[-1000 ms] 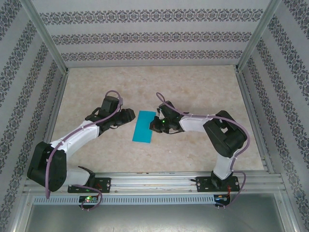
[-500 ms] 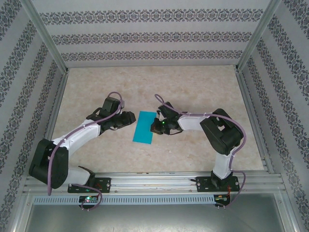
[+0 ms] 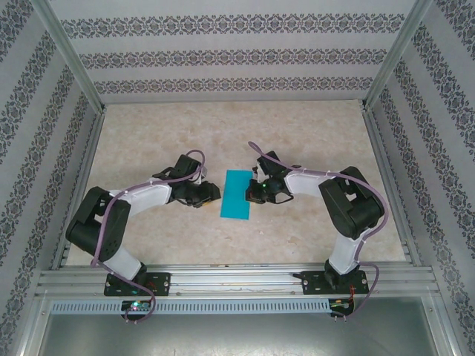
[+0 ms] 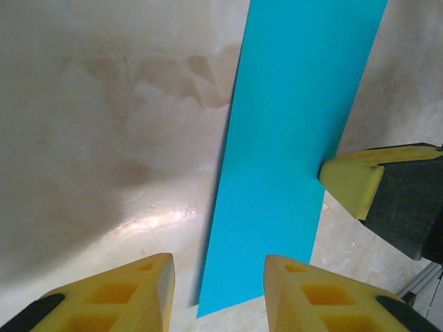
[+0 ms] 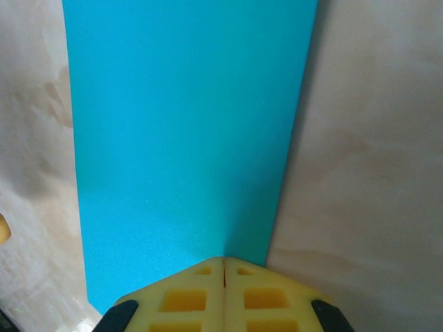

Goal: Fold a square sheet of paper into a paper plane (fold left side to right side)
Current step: Move the paper to the center of the table.

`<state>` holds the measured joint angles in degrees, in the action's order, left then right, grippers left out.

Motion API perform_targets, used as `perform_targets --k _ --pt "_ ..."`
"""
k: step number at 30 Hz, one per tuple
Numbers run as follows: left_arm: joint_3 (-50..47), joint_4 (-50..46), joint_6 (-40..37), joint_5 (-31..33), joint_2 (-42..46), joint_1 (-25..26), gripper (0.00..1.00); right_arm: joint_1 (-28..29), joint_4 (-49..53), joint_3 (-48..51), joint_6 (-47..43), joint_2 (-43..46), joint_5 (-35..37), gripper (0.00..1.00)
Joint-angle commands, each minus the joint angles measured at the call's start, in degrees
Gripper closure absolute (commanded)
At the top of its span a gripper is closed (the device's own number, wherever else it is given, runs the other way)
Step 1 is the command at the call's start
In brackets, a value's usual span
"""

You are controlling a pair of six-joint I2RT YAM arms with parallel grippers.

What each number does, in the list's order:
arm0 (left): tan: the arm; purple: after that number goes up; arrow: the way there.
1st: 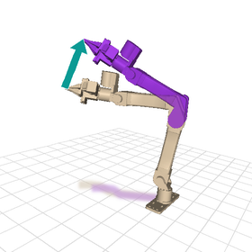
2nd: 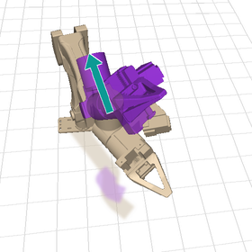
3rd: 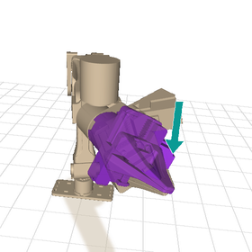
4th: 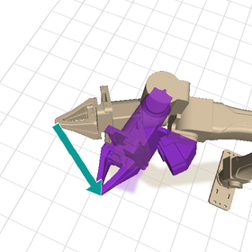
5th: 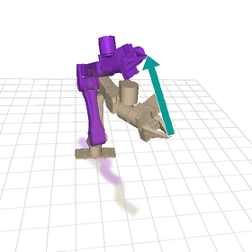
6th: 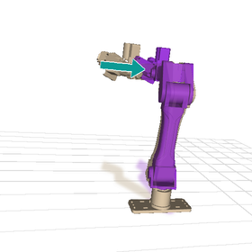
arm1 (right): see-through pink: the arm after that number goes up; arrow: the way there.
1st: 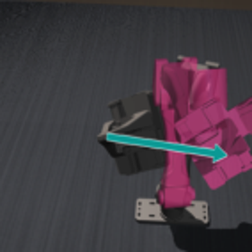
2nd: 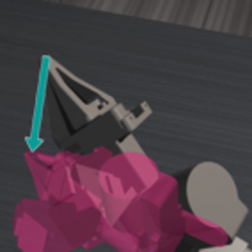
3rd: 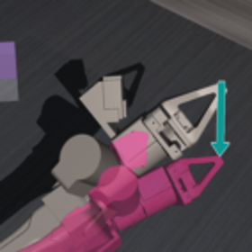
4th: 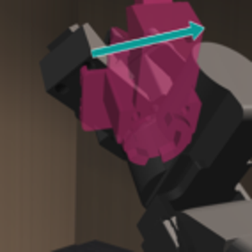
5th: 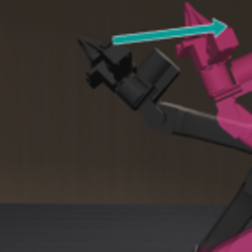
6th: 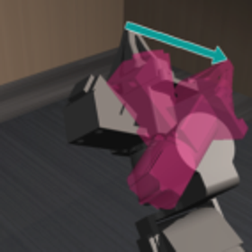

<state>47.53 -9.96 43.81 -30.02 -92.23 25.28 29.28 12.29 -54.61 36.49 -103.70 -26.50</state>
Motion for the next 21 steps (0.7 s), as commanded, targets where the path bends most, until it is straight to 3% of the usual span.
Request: perform_targets --k 1,21 --pt "2.5 2.3 1.5 -0.8 -2.1 1.3 0.61 -1.3 6.2 1.2 -5.7 1.3 1.7 1.00" --pt "6.0 5.7 2.8 -4.0 -10.5 3.9 0.64 -2.3 6.8 1.5 -7.8 1.2 1.1 1.00"
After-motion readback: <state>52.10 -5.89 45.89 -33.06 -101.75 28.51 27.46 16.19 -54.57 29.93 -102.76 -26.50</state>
